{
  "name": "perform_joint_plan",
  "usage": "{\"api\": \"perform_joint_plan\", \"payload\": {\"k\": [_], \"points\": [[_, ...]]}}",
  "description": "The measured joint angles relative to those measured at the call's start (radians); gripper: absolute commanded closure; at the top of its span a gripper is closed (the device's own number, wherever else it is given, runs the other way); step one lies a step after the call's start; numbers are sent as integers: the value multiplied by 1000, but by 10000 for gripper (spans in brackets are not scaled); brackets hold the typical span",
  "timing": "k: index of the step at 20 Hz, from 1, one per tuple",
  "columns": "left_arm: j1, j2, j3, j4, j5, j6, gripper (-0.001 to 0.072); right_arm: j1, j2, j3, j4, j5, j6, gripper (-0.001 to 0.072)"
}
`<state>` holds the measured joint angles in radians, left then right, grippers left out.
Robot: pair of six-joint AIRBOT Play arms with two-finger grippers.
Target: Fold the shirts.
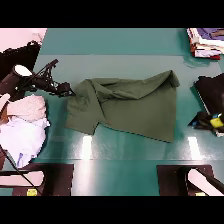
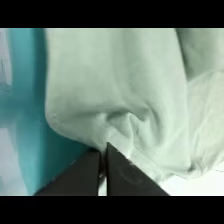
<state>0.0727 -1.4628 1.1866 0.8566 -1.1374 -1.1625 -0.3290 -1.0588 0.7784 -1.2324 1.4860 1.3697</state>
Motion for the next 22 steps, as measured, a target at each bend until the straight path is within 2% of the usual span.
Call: {"api": "perform_joint_plan", "payload": {"k": [5,10,12,13,14,15,19,22], "points": [[0,8,9,-1,0,0,677,38,18,-227,114,-113,-12,325],[0,10,10,-1,0,0,677,127,23,-297,166,-177,7,337],[0,10,10,-1,1,0,677,166,24,-307,168,-202,14,429],[0,10,10,-1,0,0,677,185,23,-310,169,-211,18,448],[0,10,10,-1,0,0,678,207,23,-312,170,-219,18,651],[0,10,11,-1,-1,0,678,227,21,-315,165,-230,19,693],[0,37,12,10,-15,-3,679,300,19,-286,160,-255,26,693],[0,124,18,37,-21,-15,678,329,22,-173,158,-261,27,693]]}}
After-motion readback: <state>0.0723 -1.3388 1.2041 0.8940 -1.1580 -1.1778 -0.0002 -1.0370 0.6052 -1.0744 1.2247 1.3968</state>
